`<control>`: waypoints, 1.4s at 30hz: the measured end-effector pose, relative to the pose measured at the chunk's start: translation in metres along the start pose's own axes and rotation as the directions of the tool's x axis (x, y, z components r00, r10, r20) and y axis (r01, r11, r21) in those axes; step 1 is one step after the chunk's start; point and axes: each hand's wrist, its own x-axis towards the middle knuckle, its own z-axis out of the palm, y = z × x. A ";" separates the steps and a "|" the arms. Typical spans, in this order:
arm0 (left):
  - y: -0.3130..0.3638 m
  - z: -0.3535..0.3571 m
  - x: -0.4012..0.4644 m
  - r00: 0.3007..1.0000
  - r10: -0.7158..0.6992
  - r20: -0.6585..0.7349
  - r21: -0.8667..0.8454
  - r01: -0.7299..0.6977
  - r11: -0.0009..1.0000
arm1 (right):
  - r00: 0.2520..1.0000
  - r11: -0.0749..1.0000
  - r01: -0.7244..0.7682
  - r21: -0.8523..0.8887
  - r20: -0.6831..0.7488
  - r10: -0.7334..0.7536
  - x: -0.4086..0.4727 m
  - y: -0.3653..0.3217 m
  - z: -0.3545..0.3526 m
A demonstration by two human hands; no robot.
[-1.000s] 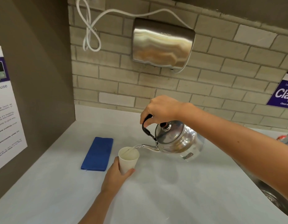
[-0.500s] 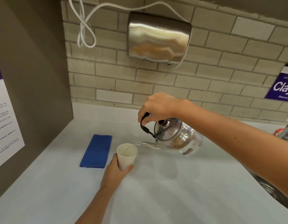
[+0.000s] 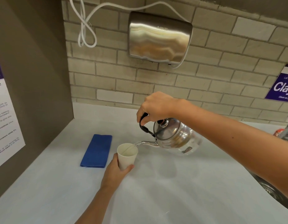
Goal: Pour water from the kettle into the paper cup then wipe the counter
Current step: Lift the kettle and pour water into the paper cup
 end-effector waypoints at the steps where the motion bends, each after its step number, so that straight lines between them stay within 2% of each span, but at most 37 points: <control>1: 0.000 0.000 0.000 1.000 0.003 -0.001 0.001 -0.003 1.000 | 1.000 1.000 -0.001 -0.002 0.002 0.001 0.001 -0.001 0.000; 19: -0.004 0.000 0.001 1.000 0.008 0.009 -0.003 -0.008 1.000 | 0.999 0.999 0.039 -0.023 -0.033 -0.039 0.010 -0.007 0.007; 36: 0.000 -0.001 -0.001 1.000 -0.013 0.011 0.012 0.013 1.000 | 0.999 0.999 0.036 -0.012 -0.008 -0.036 0.005 -0.006 0.011; 39: 0.002 -0.001 -0.002 1.000 -0.008 0.013 0.005 0.008 1.000 | 0.999 1.000 0.020 0.019 -0.030 -0.019 0.002 -0.003 0.013; 42: 0.004 -0.002 -0.004 1.000 -0.009 0.021 -0.012 0.009 1.000 | 0.996 0.992 -0.010 0.125 -0.088 0.022 -0.005 0.005 0.017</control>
